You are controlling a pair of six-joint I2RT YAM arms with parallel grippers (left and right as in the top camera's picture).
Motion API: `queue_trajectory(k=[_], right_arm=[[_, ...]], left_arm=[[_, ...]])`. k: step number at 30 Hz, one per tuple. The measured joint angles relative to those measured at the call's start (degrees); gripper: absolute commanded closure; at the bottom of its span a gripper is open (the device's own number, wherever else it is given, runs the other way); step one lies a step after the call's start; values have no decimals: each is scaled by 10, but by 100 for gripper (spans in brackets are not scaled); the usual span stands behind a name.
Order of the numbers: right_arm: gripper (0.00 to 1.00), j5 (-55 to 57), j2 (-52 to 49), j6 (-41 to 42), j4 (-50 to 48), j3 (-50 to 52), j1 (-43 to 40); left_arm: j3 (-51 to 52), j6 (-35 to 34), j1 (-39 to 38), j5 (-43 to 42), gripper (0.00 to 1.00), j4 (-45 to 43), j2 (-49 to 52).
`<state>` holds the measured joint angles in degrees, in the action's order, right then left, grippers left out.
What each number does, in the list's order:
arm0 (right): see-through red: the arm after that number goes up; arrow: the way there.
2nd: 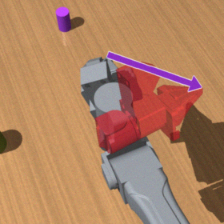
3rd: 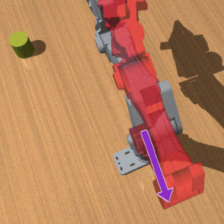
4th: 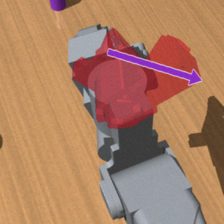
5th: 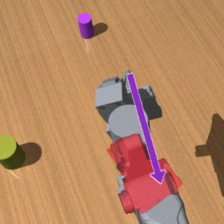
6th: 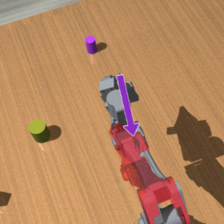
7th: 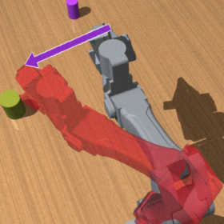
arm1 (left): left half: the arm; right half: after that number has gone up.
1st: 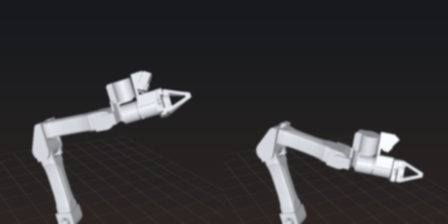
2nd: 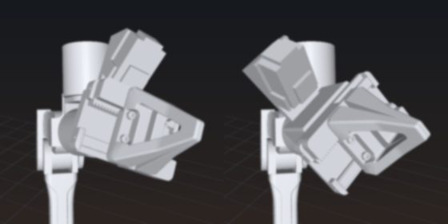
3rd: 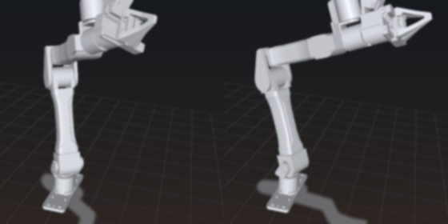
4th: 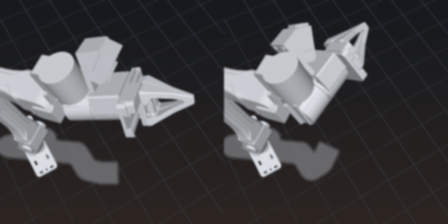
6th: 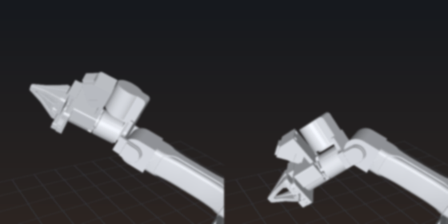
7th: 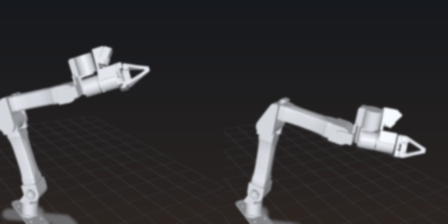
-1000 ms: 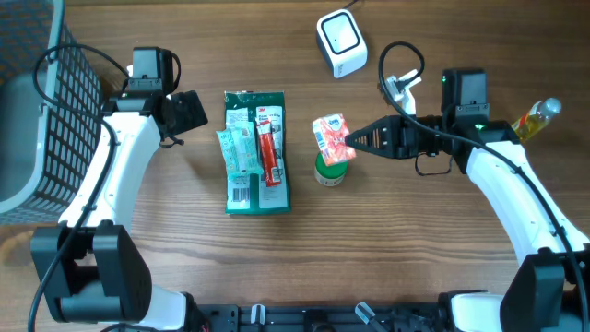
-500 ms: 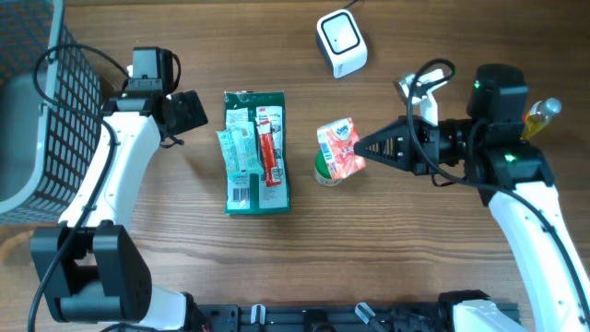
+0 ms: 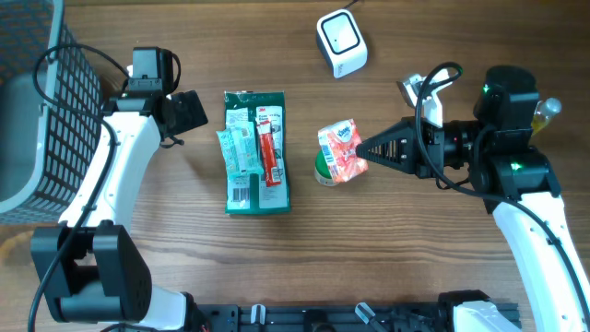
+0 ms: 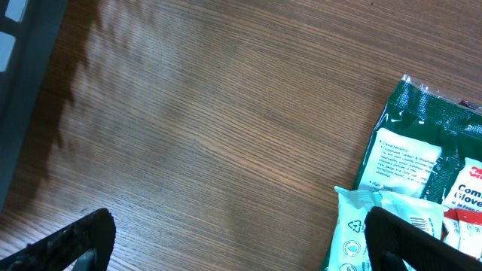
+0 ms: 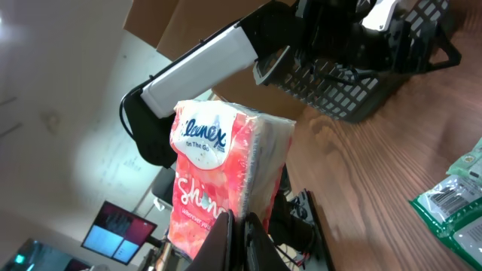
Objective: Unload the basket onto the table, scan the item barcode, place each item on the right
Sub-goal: 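Lift the Kleenex pack with the right gripper off the jar, then hold the Kleenex pack in front of the white scanner, right gripper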
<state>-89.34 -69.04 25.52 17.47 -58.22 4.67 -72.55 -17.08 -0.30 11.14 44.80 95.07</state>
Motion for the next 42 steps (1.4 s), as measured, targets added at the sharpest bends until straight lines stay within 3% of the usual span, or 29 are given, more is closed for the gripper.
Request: queue_trajectory(k=[10,18,30,32,38,42], right_arm=[[96,0,0,0,0,0,0],[96,39,0,-89,5,0,0],[96,545,-5,-177,164,-15,0],[96,580,-12,-187,201,-60,0],[96,673,-107,-236,401,-426,12],[96,769,-192,-273,424,-548,70]], left_arm=[[0,0,0,0,0,0,0],[0,0,0,0,0,0,0],[0,0,0,0,0,0,0],[0,0,0,0,0,0,0],[0,0,0,0,0,0,0],[0,0,0,0,0,0,0]])
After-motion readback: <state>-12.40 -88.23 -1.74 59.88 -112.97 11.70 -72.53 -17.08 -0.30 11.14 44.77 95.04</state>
